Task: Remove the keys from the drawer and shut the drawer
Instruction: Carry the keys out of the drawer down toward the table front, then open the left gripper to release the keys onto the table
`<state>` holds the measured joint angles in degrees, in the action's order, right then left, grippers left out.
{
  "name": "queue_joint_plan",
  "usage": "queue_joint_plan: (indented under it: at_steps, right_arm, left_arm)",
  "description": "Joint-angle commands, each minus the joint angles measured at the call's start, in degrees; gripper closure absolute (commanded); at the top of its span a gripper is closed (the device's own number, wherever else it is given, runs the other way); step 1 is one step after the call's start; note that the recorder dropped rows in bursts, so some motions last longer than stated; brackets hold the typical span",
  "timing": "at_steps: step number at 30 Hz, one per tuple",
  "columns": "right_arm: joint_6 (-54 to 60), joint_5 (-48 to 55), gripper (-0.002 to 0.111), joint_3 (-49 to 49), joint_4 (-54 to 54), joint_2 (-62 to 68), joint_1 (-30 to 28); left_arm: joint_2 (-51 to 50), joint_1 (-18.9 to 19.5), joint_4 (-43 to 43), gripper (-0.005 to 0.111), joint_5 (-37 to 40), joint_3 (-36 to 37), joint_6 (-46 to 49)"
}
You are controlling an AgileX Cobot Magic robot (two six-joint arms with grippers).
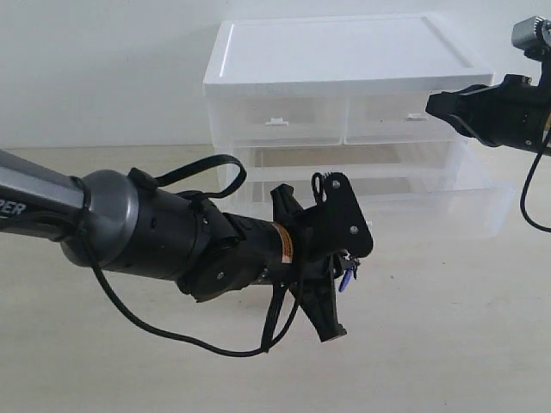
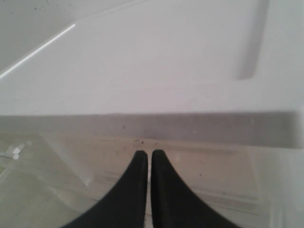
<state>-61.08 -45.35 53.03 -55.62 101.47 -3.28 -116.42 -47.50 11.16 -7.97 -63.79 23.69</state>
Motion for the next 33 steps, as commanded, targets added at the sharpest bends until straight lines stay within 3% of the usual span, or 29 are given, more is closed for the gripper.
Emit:
queue_joint_plan:
  at_steps: [1,6,8,12,14,18,24,28,33]
  right_arm:
    - [0.2,0.4,0.108,0.4,-0.4,-0.2,-0.2]
    - [0.3,0.5,0.108,0.4,-0.4,-0.2,-0.2]
    - [0.3,0.5,0.108,0.4,-0.4,-0.2,-0.2]
    - [0.3,0.5,0.108,0.4,-0.3,-0.2,-0.2]
    - [0.3,0.5,0.108,0.4,-0.3,-0.2,-0.2]
    - [0.3,0.5,0.108,0.4,-0.3,-0.2,-0.2]
    - [0.7,0.5,0.108,0.4,-0.3,-0.2,-0.2]
    - [0.7,0.5,0.108,0.4,-0.4,-0.2,-0.2]
    - [0.7,0.7,0.108,0.4,-0.5,-0.2,-0.2]
  left_arm:
    - [-1.5,0.0,2.9,0.102,-3.9,-0.3,-0.1]
    - [-1.6,1.1,4.2,0.099,-7.6,-0.4,-0.1]
    - [-1.7,1.1,6.0,0.09,-7.4,-0.4,-0.1]
    - [-1.7,1.1,6.4,0.056,-6.9,-0.4,-0.1]
    - [-1.7,1.2,5.7,0.047,-6.7,-0.4,-0.1]
    - [-1.0,0.2,4.1,0.055,-1.7,-0.4,-1.3]
    - [0.7,-5.5,4.1,0.102,12.1,-0.4,-3.8]
    - [1.1,-9.6,3.4,0.102,13.9,-0.4,-3.8]
    - [1.2,-8.6,3.3,0.102,11.9,-0.4,-3.9]
